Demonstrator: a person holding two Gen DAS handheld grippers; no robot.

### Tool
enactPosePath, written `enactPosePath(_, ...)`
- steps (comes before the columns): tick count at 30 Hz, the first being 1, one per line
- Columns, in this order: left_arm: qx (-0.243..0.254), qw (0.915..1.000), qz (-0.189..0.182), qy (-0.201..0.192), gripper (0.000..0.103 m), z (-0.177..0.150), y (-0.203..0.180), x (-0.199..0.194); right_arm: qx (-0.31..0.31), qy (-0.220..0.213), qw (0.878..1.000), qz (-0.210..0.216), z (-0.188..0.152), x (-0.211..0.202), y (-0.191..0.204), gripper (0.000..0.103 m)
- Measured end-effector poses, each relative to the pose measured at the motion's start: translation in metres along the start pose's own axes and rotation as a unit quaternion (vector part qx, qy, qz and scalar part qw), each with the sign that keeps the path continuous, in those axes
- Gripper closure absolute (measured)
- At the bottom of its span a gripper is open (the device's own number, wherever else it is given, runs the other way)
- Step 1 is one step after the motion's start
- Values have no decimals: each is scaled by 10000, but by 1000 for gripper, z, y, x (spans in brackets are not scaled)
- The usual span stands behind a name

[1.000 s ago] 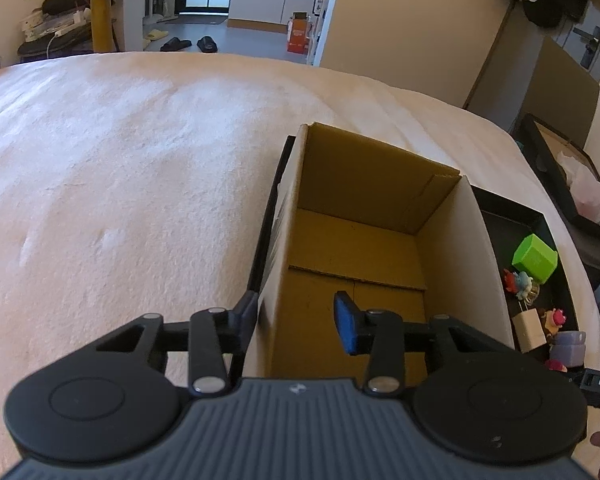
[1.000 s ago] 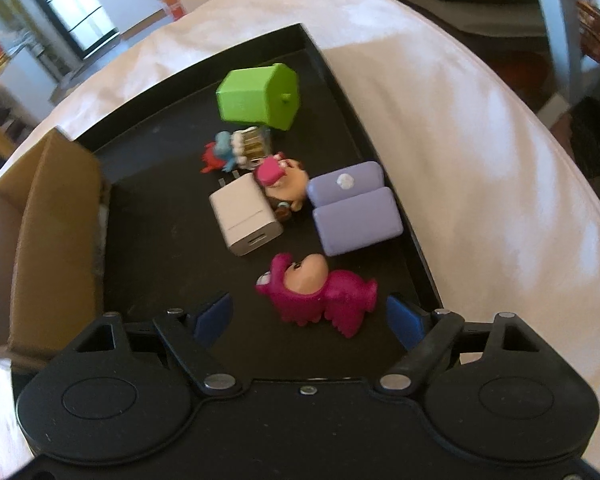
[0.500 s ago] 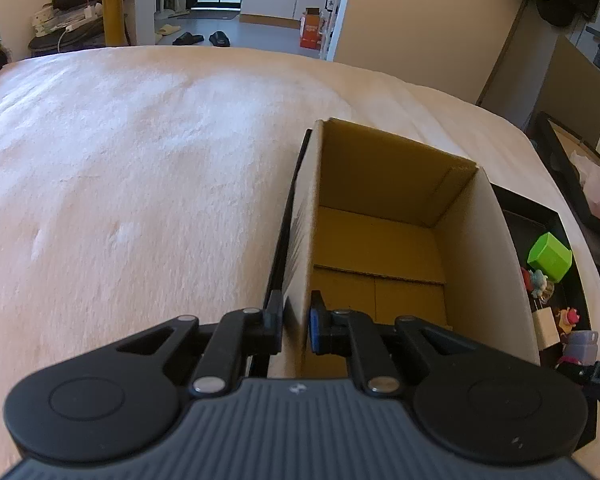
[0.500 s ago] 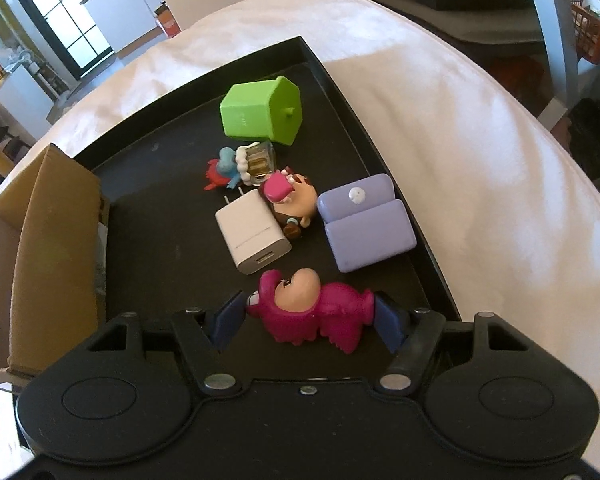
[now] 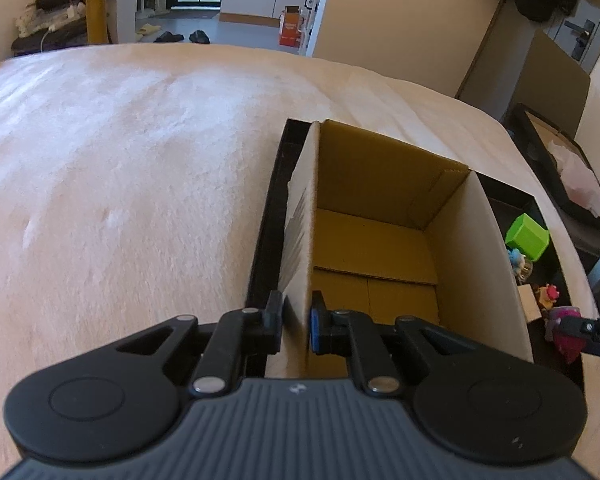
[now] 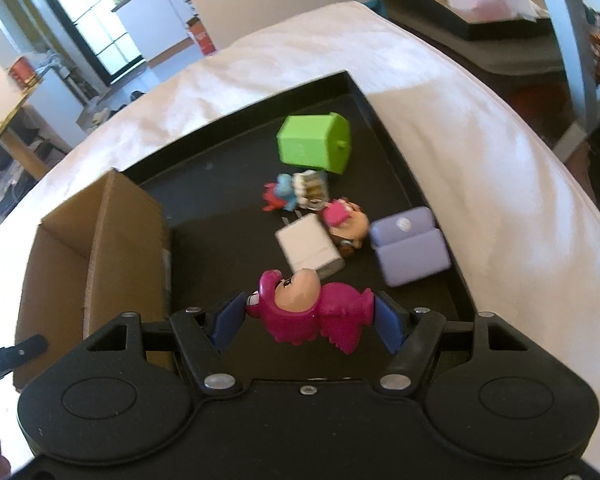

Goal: Organize rigid objects
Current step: 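Lift the pink figure over the box and release it inside with the right gripper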

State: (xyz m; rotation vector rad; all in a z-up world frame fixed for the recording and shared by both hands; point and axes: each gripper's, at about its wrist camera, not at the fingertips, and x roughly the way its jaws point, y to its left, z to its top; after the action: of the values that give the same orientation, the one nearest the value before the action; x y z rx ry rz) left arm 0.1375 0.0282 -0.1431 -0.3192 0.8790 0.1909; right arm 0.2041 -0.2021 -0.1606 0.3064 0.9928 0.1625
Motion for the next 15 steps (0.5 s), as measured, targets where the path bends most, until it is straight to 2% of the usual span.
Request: enactPosePath(15,-198,9997,-141,78,90,-7,3,-4,-449,-154,9969,624,7,-17,57,36)
